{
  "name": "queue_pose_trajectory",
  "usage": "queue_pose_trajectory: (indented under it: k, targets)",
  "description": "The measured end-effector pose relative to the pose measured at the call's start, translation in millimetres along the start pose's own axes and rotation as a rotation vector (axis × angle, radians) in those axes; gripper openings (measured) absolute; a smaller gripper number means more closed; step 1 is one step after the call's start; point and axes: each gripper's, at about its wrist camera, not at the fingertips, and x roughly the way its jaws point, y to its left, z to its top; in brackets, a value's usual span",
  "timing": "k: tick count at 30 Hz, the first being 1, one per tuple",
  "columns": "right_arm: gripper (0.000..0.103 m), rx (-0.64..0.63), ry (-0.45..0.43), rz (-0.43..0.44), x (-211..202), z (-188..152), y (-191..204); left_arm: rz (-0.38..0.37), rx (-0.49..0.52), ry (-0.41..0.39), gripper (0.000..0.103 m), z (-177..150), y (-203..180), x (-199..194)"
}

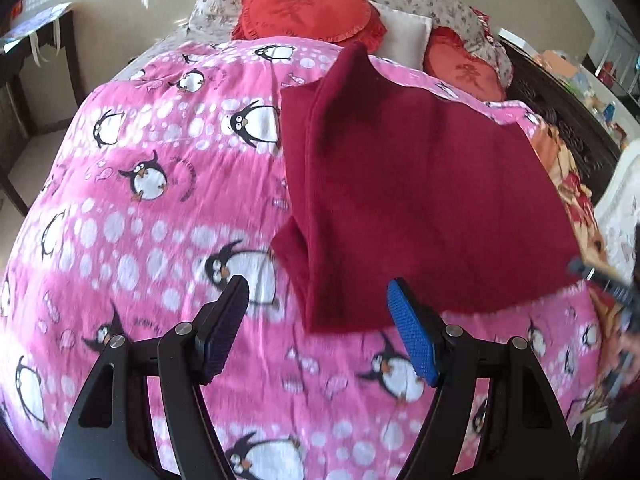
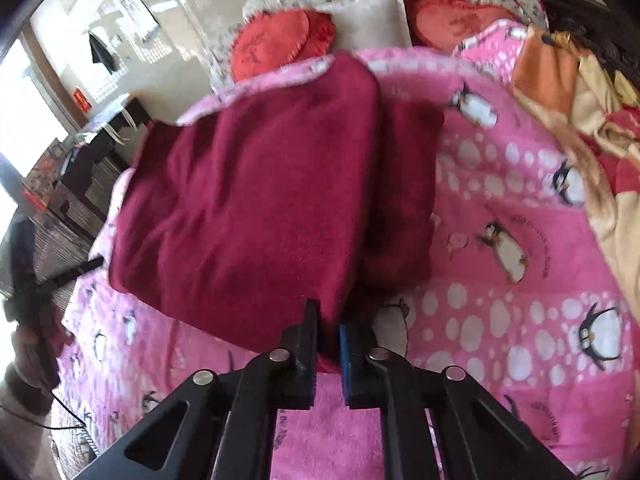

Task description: Fold small clothes

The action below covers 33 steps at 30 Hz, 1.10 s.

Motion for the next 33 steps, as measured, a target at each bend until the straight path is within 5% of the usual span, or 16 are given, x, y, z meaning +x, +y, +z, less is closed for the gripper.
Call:
queue_pose_trajectory:
  k: [6, 9, 12, 14, 17, 20, 27, 33]
  targets:
    - [0.006, 0.006, 0.104, -0.069, 21, -2, -13, 0.013, 0.013, 0.018, 0.073, -8, 2, 10]
    - [0.006, 0.060, 0.056, -0.064, 8, 2, -14, -0.021, -0.033, 0.006, 0.073, -7, 7, 11]
    - [0.021, 0.112, 0.004, -0.104, -11, 7, -16, 0.007, -0.026, 0.009, 0.073, -4, 8, 19]
    - [0.032, 0.140, -0.046, -0.027, -21, 16, -8, 0.032, -0.029, 0.017, 0.073, -2, 10, 26]
    - [0.034, 0.092, -0.018, 0.111, -1, 39, 28, 0.025, -0.086, 0.046, 0.073, -3, 17, 37]
    - [0.034, -0.043, 0.011, 0.148, 37, 68, 82, 0.010, -0.124, 0.046, 0.073, -5, 22, 39]
    - [0.029, -0.245, -0.016, 0.175, 122, 135, 180, 0.008, -0.123, 0.036, 0.073, -9, 22, 41]
    - [0.029, -0.330, -0.002, 0.106, 184, 156, 229, -0.019, -0.130, 0.027, 0.073, -13, 26, 40]
